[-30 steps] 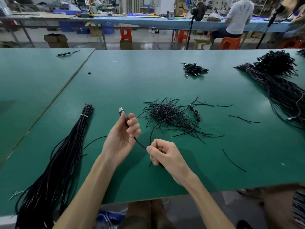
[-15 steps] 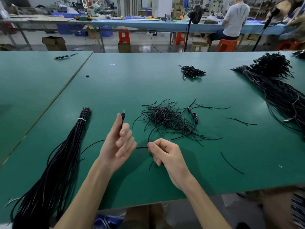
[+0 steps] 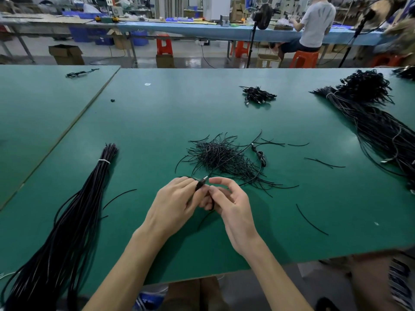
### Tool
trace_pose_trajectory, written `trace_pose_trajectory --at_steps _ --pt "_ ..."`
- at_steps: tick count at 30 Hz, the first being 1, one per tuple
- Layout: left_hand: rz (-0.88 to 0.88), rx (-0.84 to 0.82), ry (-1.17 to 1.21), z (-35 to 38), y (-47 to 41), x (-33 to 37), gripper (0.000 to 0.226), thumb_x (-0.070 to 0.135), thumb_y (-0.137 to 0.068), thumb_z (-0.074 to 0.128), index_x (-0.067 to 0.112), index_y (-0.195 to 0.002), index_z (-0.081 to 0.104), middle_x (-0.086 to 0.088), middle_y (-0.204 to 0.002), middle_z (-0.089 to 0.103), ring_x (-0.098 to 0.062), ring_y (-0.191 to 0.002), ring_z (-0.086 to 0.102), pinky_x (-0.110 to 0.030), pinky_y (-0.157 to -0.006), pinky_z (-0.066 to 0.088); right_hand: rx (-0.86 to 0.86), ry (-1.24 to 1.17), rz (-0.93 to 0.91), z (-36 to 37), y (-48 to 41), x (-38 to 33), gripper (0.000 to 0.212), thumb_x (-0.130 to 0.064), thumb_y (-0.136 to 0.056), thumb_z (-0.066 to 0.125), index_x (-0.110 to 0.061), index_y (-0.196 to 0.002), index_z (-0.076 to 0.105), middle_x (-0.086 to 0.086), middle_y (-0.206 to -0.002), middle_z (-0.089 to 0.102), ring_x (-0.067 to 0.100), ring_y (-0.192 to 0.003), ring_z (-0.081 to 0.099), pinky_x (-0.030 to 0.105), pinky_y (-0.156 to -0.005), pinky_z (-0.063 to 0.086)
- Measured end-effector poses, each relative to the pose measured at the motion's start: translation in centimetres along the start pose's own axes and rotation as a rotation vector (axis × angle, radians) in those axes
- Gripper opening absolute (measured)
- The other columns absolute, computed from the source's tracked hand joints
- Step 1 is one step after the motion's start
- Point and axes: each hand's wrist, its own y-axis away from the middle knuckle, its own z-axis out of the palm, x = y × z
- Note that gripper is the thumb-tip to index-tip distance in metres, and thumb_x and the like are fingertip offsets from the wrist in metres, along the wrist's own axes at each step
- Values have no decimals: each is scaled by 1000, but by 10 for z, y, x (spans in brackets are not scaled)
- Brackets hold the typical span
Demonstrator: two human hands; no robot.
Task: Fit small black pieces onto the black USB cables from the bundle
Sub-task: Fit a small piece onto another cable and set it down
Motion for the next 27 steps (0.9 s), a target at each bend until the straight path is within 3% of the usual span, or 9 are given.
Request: trace_pose_trajectory --at_steps 3,7,14,18,20,21,23,25,27 --pt "-30 -4 -15 1 -1 -1 45 34 -107 41 9 -108 77 1 -122 74 -11 -134 54 -31 -109 43 14 21 -38 0 0 0 13 -4 -102 59 -2 -114 64 16 -92 77 27 -80 75 27 -72 58" --pt "-116 -45 37 -3 -6 -5 48 36 -112 34 10 -135 67 9 -151 53 -7 -152 29 -30 -127 19 -53 243 -97 1 3 3 12 -13 -102 61 -11 -111 69 9 -87 79 18 -92 75 18 -87 52" --pt "-425 -160 748 -1 -6 0 48 45 -111 31 25 -141 62 21 -150 52 2 -144 39 -10 -112 31 -149 260 -57 0 2 4 8 -12 -101 66 -9 -102 73 8 -78 74 17 -76 69 26 -78 55" --pt "-515 -242 1230 -7 -10 2 60 51 -111 25 16 -140 64 -1 -149 58 -17 -139 53 -20 -93 52 -180 348 -60 2 3 3 14 -19 -101 66 -10 -96 75 5 -84 77 16 -83 72 26 -84 55" --pt "-556 -133 1461 -13 -14 1 64 48 -112 23 10 -125 72 -9 -135 68 -21 -122 67 -28 -92 57 -214 497 -73 5 4 4 15 -26 -100 67 -15 -93 74 1 -89 77 16 -91 72 32 -91 55" --pt "-591 -60 1602 -17 -14 -2 63 47 -111 25 11 -109 77 -5 -113 75 -16 -99 74 -27 -84 58 -223 582 -76 7 5 5 14 -29 -99 68 -19 -94 74 -3 -92 77 14 -94 71 33 -93 53" --pt "-633 -17 1977 -27 -14 -10 56 45 -112 31 18 -81 68 9 -63 57 -5 -49 54 -21 -61 51 -216 729 -85 9 5 7 11 -34 -98 69 -24 -99 74 -9 -96 75 11 -102 66 30 -97 49" --pt "-613 8 2198 -35 -12 -18 52 42 -114 32 18 -73 56 10 -50 33 -9 -36 29 -23 -46 37 -184 855 -128 10 6 8 11 -31 -97 70 -27 -106 73 -17 -99 71 5 -110 58 21 -105 35" --pt "-604 66 2158 -42 -9 -24 55 39 -114 34 19 -65 49 9 -46 26 -11 -35 19 -29 -41 27 -135 919 -167 10 7 9 17 -27 -96 71 -33 -112 69 -25 -97 64 -7 -115 46 17 -111 22"
